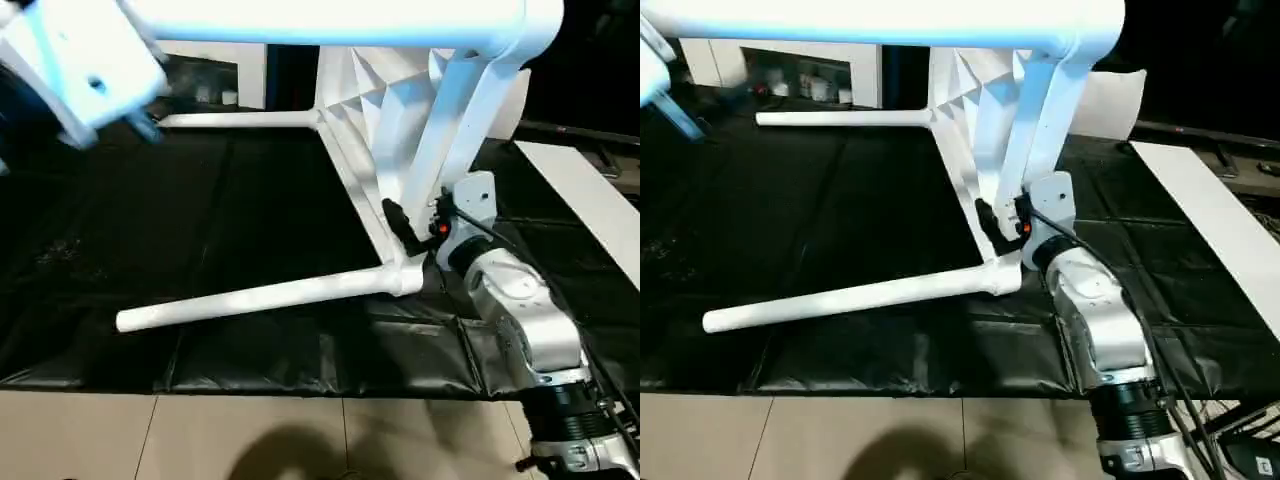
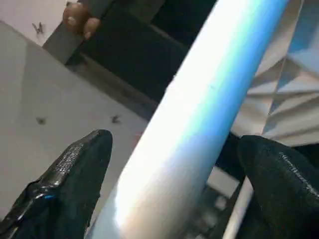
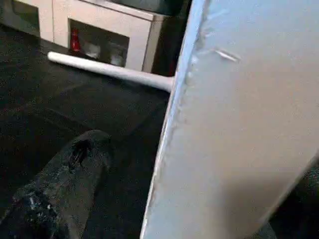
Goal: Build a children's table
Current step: Flip table
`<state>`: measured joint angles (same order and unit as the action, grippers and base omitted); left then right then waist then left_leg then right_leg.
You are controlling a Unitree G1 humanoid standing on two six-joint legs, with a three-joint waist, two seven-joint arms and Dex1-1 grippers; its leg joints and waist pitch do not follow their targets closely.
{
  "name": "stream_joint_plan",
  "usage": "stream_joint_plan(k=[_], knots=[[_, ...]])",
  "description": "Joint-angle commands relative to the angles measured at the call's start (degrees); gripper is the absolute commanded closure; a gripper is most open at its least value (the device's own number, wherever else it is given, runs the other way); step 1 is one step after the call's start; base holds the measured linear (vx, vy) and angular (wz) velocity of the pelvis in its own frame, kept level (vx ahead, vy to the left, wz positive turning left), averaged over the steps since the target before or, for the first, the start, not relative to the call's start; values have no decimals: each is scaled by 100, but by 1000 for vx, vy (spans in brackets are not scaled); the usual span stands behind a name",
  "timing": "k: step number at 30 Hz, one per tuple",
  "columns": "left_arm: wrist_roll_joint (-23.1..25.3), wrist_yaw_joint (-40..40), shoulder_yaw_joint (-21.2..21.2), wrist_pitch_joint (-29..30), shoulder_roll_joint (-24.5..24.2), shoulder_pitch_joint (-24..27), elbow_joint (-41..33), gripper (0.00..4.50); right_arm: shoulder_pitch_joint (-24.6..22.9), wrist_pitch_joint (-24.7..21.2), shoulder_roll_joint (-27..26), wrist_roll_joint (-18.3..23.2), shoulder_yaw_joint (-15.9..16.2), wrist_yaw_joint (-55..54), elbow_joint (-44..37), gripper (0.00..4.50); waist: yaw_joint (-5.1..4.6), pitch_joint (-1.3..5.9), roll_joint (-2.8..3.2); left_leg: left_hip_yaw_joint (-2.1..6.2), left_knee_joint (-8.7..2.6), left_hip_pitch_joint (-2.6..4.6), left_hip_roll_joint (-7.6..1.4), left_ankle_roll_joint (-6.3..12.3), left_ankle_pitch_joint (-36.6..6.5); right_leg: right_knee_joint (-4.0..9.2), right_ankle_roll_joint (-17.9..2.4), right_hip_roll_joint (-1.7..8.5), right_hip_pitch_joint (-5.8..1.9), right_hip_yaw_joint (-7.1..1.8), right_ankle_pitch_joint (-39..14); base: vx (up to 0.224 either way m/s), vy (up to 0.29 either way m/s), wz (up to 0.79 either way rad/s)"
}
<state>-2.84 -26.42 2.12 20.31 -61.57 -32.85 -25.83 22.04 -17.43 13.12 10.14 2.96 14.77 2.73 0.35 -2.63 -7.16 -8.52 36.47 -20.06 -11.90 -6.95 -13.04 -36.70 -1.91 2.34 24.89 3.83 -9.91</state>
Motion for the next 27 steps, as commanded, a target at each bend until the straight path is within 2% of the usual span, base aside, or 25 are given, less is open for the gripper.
stream_joint_plan(k=[1,5,6,7,11,12,14,15,16,17,18,19,21,22,23,24,25,26,27], knots=[[346,29,-326,-204,29,86,630,0,-145,-90,-52,8,82,-67,-301,2,11,259,134,-23,-438,-63,-13,-259,-1147,579,191,339,-293,-260,-2799,0,0,0],[655,197,-405,-634,78,-52,1377,0,-393,-255,-194,66,183,-99,-754,2,12,257,153,10,-435,-25,-3,-238,-1399,627,335,366,-252,-230,-3242,0,0,0],[828,244,-475,-860,75,-105,1723,0,-485,-329,-277,51,247,-163,-929,2,6,249,97,4,-436,-37,9,-199,-1395,669,374,348,-251,-224,-3323,0,0,0],[884,302,-486,-843,99,-123,1884,0,-521,-350,-329,47,302,-184,-1012,2,8,251,131,18,-440,-30,9,-212,-1453,663,400,366,-240,-220,-3421,0,0,0],[1050,348,-536,-971,138,-175,2127,0,-528,-390,-449,-74,407,-341,-1063,2,-15,243,133,45,-449,-22,-5,-223,-1584,684,372,398,-221,-205,-3547,0,0,0],[834,288,-453,-1012,442,-134,1893,0,-474,-325,-572,-322,435,-597,-939,2,-9,244,141,53,-456,-12,-16,-238,-1590,674,342,407,-222,-208,-3526,0,0,0],[728,252,-422,-1011,574,-93,1767,0,-448,-283,-626,-407,439,-700,-872,2,2,261,158,46,-466,-3,-39,-288,-1493,640,177,426,-226,-226,-3239,0,0,0],[613,307,-378,-915,757,64,1494,0,-373,-148,-673,-574,455,-865,-686,2,-4,264,155,47,-491,-22,-57,-322,-1457,575,61,423,-252,-242,-2966,0,0,0],[530,354,-339,-876,876,181,1321,0,-321,-102,-703,-657,464,-948,-564,2,-11,266,180,38,-495,-34,-55,-346,-1419,565,-32,413,-264,-251,-2744,0,0,0],[495,380,-318,-861,926,233,1249,0,-299,-90,-714,-693,468,-980,-514,2,-11,266,180,38,-495,-34,-55,-346,-1419,565,-32,413,-264,-251,-2744,0,0,0],[428,544,-216,-768,1097,411,1011,0,-182,15,-773,-782,435,-1145,-261,2,14,254,202,26,-493,-4,-53,-353,-1454,550,-59,398,-242,-267,-2667,0,0,0],[423,785,-62,-705,1260,604,756,0,-18,181,-841,-771,393,-1198,53,2,-17,242,215,28,-514,-12,-70,-385,-1576,517,-154,407,-252,-265,-2544,0,0,0],[443,951,45,-677,1378,731,596,0,96,301,-885,-758,369,-1237,267,2,0,263,217,17,-487,4,-50,-352,-1552,515,-155,405,-257,-272,-2518,0,0,0],[440,975,68,-674,1399,763,558,0,120,328,-894,-751,362,-1241,310,2,3,261,209,13,-490,-31,-32,-322,-1442,511,-139,380,-287,-276,-2408,0,0,0],[422,1100,184,-656,1505,927,363,0,243,464,-943,-717,326,-1260,523,2,7,246,238,12,-499,-26,-52,-327,-1440,500,-172,406,-271,-292,-2324,0,0,0],[459,1206,329,-692,1667,1237,70,0,413,634,-971,-750,294,-1308,824,2,-11,242,214,10,-500,-45,-44,-316,-1413,499,-175,382,-283,-286,-2291,0,0,0],[459,1207,331,-692,1669,1240,67,0,415,636,-971,-751,293,-1309,827,2,-13,247,213,9,-506,-55,-47,-304,-1329,482,-214,377,-305,-286,-2203,0,0,0],[527,1288,413,-732,1779,1472,-145,0,525,741,-987,-749,262,-1305,1017,2,-13,247,213,9,-506,-55,-47,-304,-1329,482,-214,377,-305,-286,-2203,0,0,0],[553,1318,445,-748,1821,1561,-226,0,567,781,-993,-748,250,-1303,1091,2,-13,245,188,-1,-496,-50,-59,-276,-1313,468,-229,391,-293,-294,-2172,0,0,0]])
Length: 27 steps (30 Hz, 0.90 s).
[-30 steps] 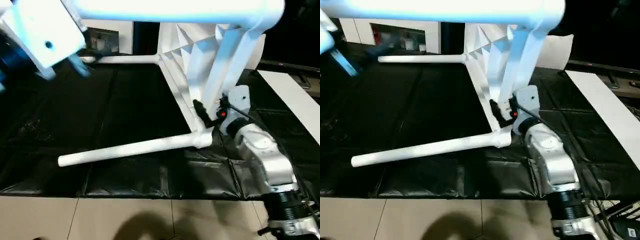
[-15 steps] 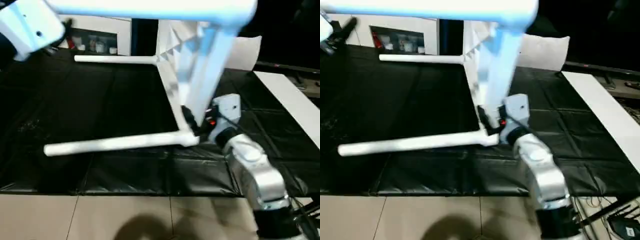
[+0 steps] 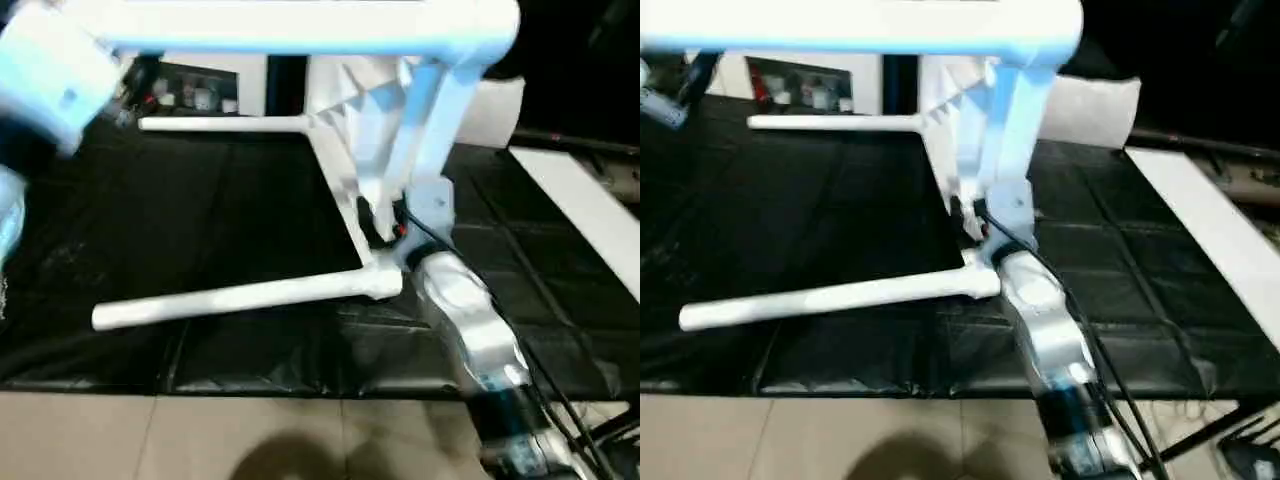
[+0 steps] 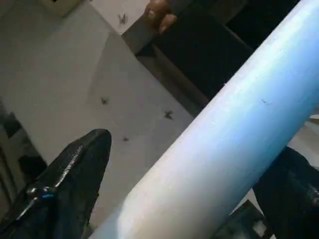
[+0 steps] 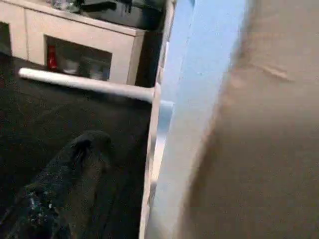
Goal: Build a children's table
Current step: Flip table
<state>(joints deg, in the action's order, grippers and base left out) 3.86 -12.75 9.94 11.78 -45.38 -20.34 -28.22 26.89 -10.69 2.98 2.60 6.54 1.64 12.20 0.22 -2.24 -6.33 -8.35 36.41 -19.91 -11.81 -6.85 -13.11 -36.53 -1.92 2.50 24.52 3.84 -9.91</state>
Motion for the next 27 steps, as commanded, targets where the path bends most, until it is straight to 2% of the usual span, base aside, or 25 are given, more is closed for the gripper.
stream_joint_plan(k=[1,2,3,4,5,6,10,11,12,13,14,15,16,19,21,27], knots=[[-57,-44,-269,156,344,692,-281,0,245,264,-5,-21,-180,-28,449,2,4,213,89,-31,-486,-92,-64,-245,-1144,436,-256,392,-281,-308,-2046,0,0,0],[-57,-44,-269,156,344,692,-281,0,245,264,-5,-21,-180,-28,449,2,19,193,93,-49,-486,-93,-37,-190,-1103,464,-204,351,-271,-304,-2109,0,0,0],[42,-109,-289,227,362,995,-497,0,386,361,-28,-14,-258,-41,732,2,9,206,105,-42,-491,-90,-58,-185,-1108,448,-224,370,-277,-312,-2087,0,0,0],[129,-158,-320,326,325,1059,-599,0,489,433,-66,91,-379,1,927,2,17,175,18,-47,-493,-112,-30,-120,-1120,478,-150,354,-278,-300,-2321,0,0,0],[154,-214,-352,434,253,999,-620,0,564,500,-92,149,-453,18,1086,2,15,180,47,-49,-487,-94,-31,-110,-1153,479,-125,364,-260,-307,-2391,0,0,0],[185,-268,-394,481,159,897,-588,0,601,540,-99,173,-487,19,1165,28,15,157,54,-53,-476,-66,-6,-68,-1308,527,-16,345,-205,-296,-2740,0,0,0],[331,-621,-555,307,-330,330,-138,0,529,619,-106,200,-475,34,1205,47,18,153,89,-27,-485,-41,-2,-83,-1496,567,125,344,-173,-270,-3012,0,0,0],[334,-766,-569,252,-411,168,18,0,502,652,-111,213,-472,56,1223,61,18,150,75,-30,-482,-44,7,-76,-1504,583,153,335,-171,-266,-3042,0,0,0],[344,-800,-576,237,-434,131,58,0,496,657,-111,214,-470,61,1225,72,27,157,105,-27,-484,-24,8,-87,-1541,588,156,338,-154,-269,-3062,0,0,0],[371,-893,-592,197,-498,31,166,0,477,671,-110,217,-467,75,1229,79,21,153,100,-11,-502,-44,-3,-124,-1586,577,130,344,-174,-258,-3023,0,0,0],[463,-967,-581,104,-551,-79,299,0,466,712,-116,218,-473,100,1269,79,22,156,139,1,-509,-44,-11,-154,-1615,564,102,354,-181,-258,-3009,0,0,0],[470,-990,-585,96,-563,-110,332,0,464,704,-115,223,-473,116,1273,82,20,163,121,-3,-504,-35,-10,-152,-1629,582,103,345,-170,-254,-3012,0,0,0],[506,-1108,-603,62,-627,-266,493,0,461,681,-114,244,-482,209,1319,104,15,155,151,3,-507,-42,-7,-156,-1690,577,64,351,-176,-257,-2983,0,0,0],[479,-1303,-714,44,-767,-547,718,0,489,633,-120,272,-535,304,1472,121,18,162,145,10,-499,-22,-9,-165,-1803,586,53,359,-163,-250,-3115,0,0,0],[454,-1367,-765,75,-797,-661,779,0,505,595,-119,285,-565,303,1527,134,25,161,169,15,-497,-9,-6,-171,-1832,598,49,359,-152,-247,-3160,0,0,0],[598,-1603,-879,179,-802,-997,1090,0,666,585,-75,206,-634,203,1797,189,39,171,163,20,-514,-27,-27,-224,-1768,565,-83,377,-179,-256,-2970,0,0,0]])
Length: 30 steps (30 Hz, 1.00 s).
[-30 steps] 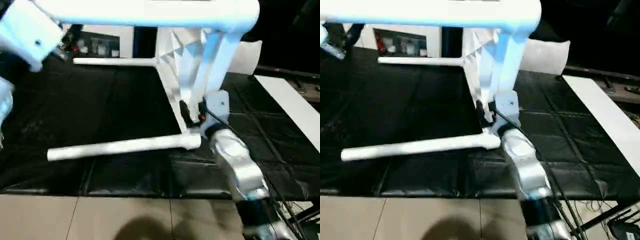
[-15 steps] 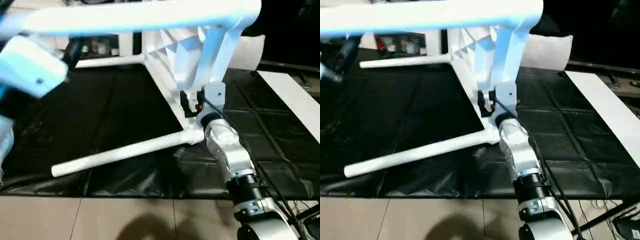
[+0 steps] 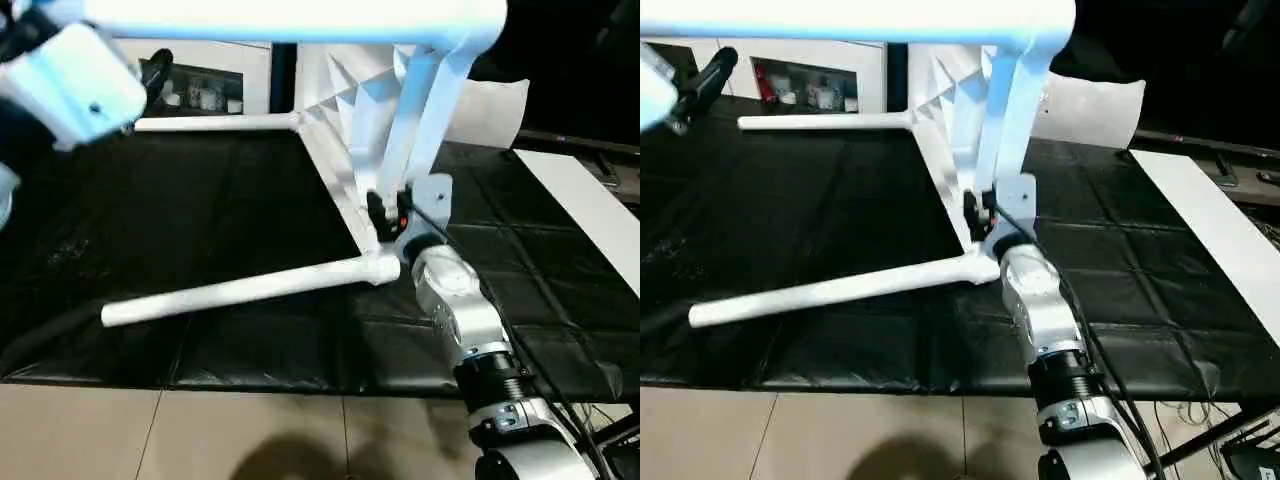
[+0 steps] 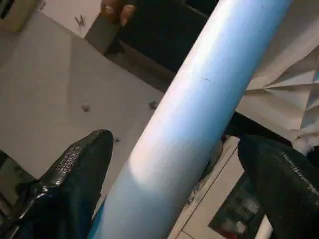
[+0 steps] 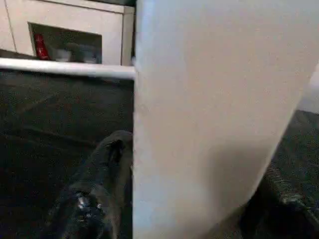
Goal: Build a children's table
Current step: Flip table
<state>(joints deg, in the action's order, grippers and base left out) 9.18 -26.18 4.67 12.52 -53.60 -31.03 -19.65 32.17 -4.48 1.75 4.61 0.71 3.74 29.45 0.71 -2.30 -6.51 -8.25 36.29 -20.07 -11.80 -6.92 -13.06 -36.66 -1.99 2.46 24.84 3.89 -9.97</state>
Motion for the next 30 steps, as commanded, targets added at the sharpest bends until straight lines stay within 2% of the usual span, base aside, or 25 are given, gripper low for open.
stream_joint_plan(k=[1,2,6,7,9,11,13,18,19,22,26,27,28,29,30], knots=[[107,-286,-373,98,-4,28,325,0,176,-13,76,-60,-26,-19,113,199,-3,180,183,6,-500,-12,-24,-215,-1747,581,-79,380,-208,-261,-2945,0,0,0],[124,-304,-387,96,-18,-2,385,0,204,12,100,-120,-5,-31,138,207,0,180,178,8,-507,-28,-28,-227,-1711,568,-95,385,-225,-265,-2906,0,0,0],[195,-403,-482,160,-50,-225,721,0,329,95,225,-367,113,-49,164,235,23,199,193,-1,-503,-17,-39,-250,-1590,541,-161,393,-232,-280,-2712,0,0,0],[195,-403,-482,160,-50,-225,721,27,329,95,225,-367,113,-49,164,242,32,197,203,-9,-505,-25,-37,-258,-1555,535,-192,395,-241,-285,-2649,0,0,0],[171,-497,-510,179,-18,-328,814,34,365,87,283,-461,142,-94,141,245,56,201,204,-16,-504,-7,-49,-284,-1502,518,-233,393,-235,-292,-2525,0,0,0],[210,-512,-538,106,-4,-430,904,46,387,61,340,-511,132,-127,102,248,99,207,192,-38,-497,-24,-40,-281,-1322,497,-269,398,-263,-312,-2339,0,0,0],[221,-569,-570,93,29,-580,1037,71,447,60,443,-578,104,-137,77,248,117,211,231,-54,-485,-28,-37,-303,-1190,479,-310,395,-270,-322,-2198,0,0,0],[256,-613,-577,209,13,-722,1193,101,532,54,618,-698,145,-67,-60,248,154,208,240,-66,-480,-59,-35,-312,-944,441,-356,403,-318,-330,-2005,0,0,0],[253,-642,-559,321,15,-786,1260,110,582,42,777,-790,201,10,-265,248,153,212,267,-64,-483,-59,-44,-328,-884,430,-383,401,-321,-329,-1903,0,0,0],[151,-695,-496,522,68,-732,1251,139,660,-3,1058,-902,255,172,-656,248,172,217,238,-83,-463,-77,-35,-308,-674,393,-413,395,-363,-338,-1681,0,0,0],[70,-772,-445,622,109,-488,1177,159,785,-99,1367,-915,235,412,-999,248,199,213,241,-110,-441,-107,-22,-245,-449,378,-415,394,-392,-350,-1560,0,0,0],[4,-825,-413,718,117,-312,1096,159,891,-260,1626,-855,193,675,-1300,248,202,210,257,-124,-434,-95,-15,-219,-450,388,-397,389,-376,-353,-1607,0,0,0],[-6,-846,-391,751,114,-255,1075,179,940,-367,1747,-804,169,811,-1450,248,210,203,257,-120,-437,-87,-23,-200,-465,392,-382,378,-382,-346,-1661,0,0,0],[-24,-869,-375,777,108,-222,1065,184,971,-458,1834,-764,150,911,-1552,248,228,194,249,-133,-429,-84,-14,-168,-462,403,-349,370,-368,-351,-1714,0,0,0],[-58,-922,-344,856,105,-167,1030,188,1033,-734,2126,-654,136,1250,-1838,248,229,205,234,-142,-421,-78,-10,-147,-461,407,-334,361,-375,-351,-1741,0,0,0]])
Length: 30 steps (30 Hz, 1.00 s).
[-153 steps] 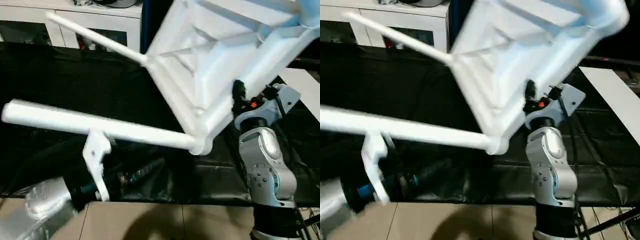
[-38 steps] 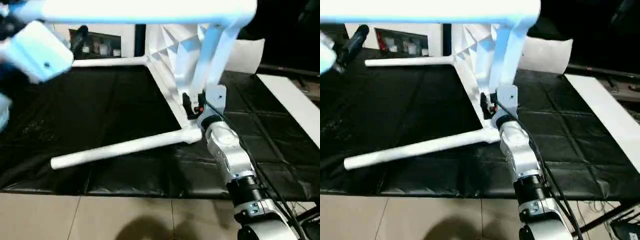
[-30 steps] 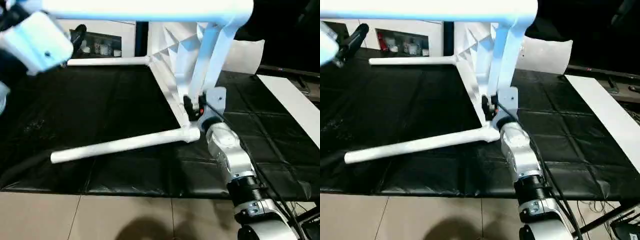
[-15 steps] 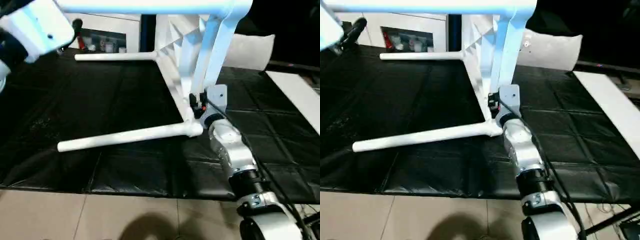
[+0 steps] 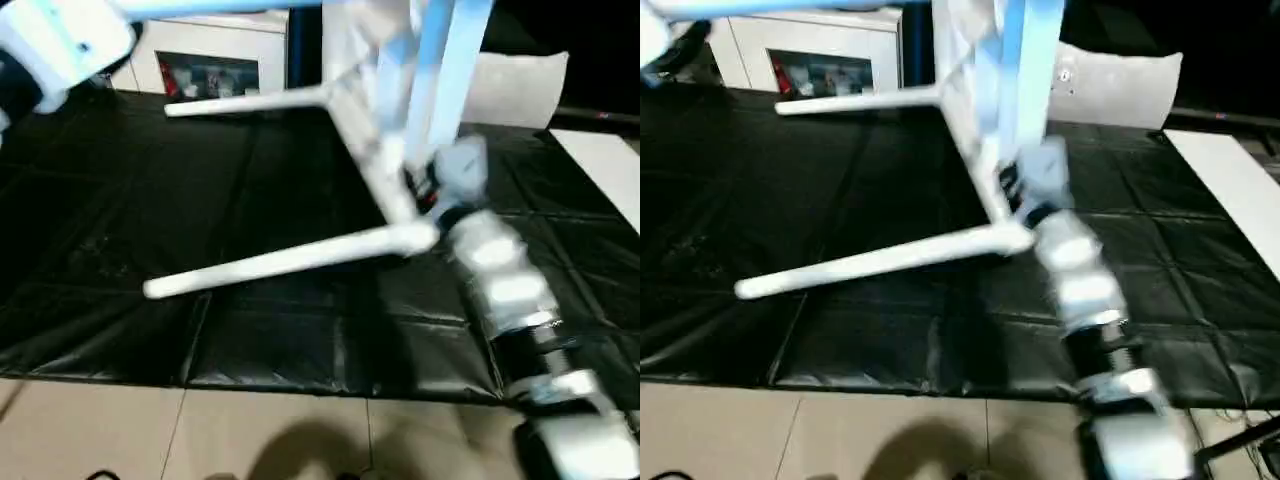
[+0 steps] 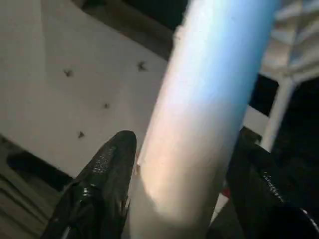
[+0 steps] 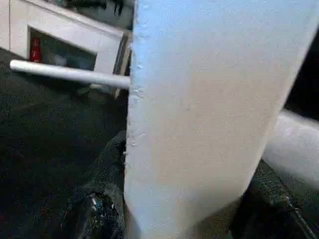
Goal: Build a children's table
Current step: Flip table
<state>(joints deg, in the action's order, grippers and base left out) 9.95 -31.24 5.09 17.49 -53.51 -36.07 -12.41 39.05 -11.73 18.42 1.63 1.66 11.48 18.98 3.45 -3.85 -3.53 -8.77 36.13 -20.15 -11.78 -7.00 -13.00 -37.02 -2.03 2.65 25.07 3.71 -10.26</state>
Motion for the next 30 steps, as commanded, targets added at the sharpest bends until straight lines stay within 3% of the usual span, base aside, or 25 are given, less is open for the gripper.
stream_joint_plan(k=[1,6,11,13,14,16,17,18,19,22,23,26,27,28,30], knots=[[-138,-424,-384,371,96,341,302,188,354,-55,514,-337,41,541,-841,248,-11,343,-47,-90,-414,-54,-24,-105,-457,451,-301,341,-374,-330,-1778,0,0,0],[-425,-402,-207,781,345,475,124,225,478,-493,1095,-191,15,1091,-1269,248,17,343,-57,-101,-409,-26,-20,-82,-620,494,-248,347,-349,-306,-2132,0,0,0],[-832,-249,-309,1334,1083,867,-370,266,869,-1184,1923,211,125,2255,-1557,248,38,350,-97,-105,-387,-6,-31,66,-806,531,-226,351,-331,-270,-2482,0,0,0],[-893,-143,-344,1462,1303,971,-413,278,995,-1290,2095,280,166,2540,-1568,192,48,342,-109,-131,-361,-46,5,152,-794,577,-93,351,-324,-262,-2746,0,0,0],[-888,-122,-368,1473,1341,1000,-415,278,1034,-1303,2133,294,175,2609,-1551,192,48,342,-109,-131,-361,-46,5,152,-794,577,-93,351,-324,-262,-2746,0,0,0],[-889,-85,-406,1564,1455,1074,-443,291,1119,-1316,2256,292,241,2826,-1511,165,24,340,-89,-122,-342,-24,15,208,-1051,676,128,337,-260,-211,-3287,0,0,0],[-904,-76,-430,1603,1507,1098,-458,291,1151,-1228,2305,271,279,2933,-1454,165,12,340,-108,-119,-334,-22,21,198,-1108,691,181,332,-252,-193,-3398,0,0,0],[-947,-37,-408,1689,1598,1109,-481,293,1173,-1172,2337,278,301,3029,-1403,152,4,339,-91,-109,-336,-15,25,188,-1173,709,222,332,-240,-181,-3500,0,0,0],[-983,4,-396,1758,1686,1115,-487,296,1190,-1046,2367,264,330,3123,-1332,134,-24,330,-94,-100,-321,38,22,178,-1383,765,272,321,-182,-140,-3709,0,0,0],[-923,61,-394,1908,1857,1163,-540,297,1192,-678,2459,253,447,3453,-1223,128,-70,352,-118,-64,-319,73,8,201,-1687,792,280,332,-171,-76,-3799,0,0,0],[-895,101,-381,1934,1903,1192,-552,297,1162,-430,2495,298,512,3703,-1214,109,-89,348,-73,-44,-338,93,-10,213,-1811,815,232,339,-176,-44,-3755,0,0,0],[-854,108,-378,1890,1931,1196,-507,298,1182,-143,2451,332,449,3874,-1142,87,-137,333,-63,-9,-352,125,-17,241,-2108,873,198,352,-178,18,-3825,0,0,0],[-814,88,-387,1815,1908,1194,-459,298,1252,-22,2380,354,343,3881,-1027,78,-167,332,-14,13,-356,170,-19,254,-2271,933,170,367,-183,75,-3832,0,0,0],[-794,75,-385,1776,1889,1179,-417,299,1323,181,2348,357,268,3857,-903,63,-223,317,33,71,-397,222,-64,261,-2590,994,100,392,-214,185,-3713,0,0,0],[-768,60,-383,1734,1873,1165,-387,300,1375,314,2328,386,206,3867,-817,48,-274,315,59,111,-412,277,-97,254,-2870,1025,40,394,-236,261,-3550,0,0,0]])
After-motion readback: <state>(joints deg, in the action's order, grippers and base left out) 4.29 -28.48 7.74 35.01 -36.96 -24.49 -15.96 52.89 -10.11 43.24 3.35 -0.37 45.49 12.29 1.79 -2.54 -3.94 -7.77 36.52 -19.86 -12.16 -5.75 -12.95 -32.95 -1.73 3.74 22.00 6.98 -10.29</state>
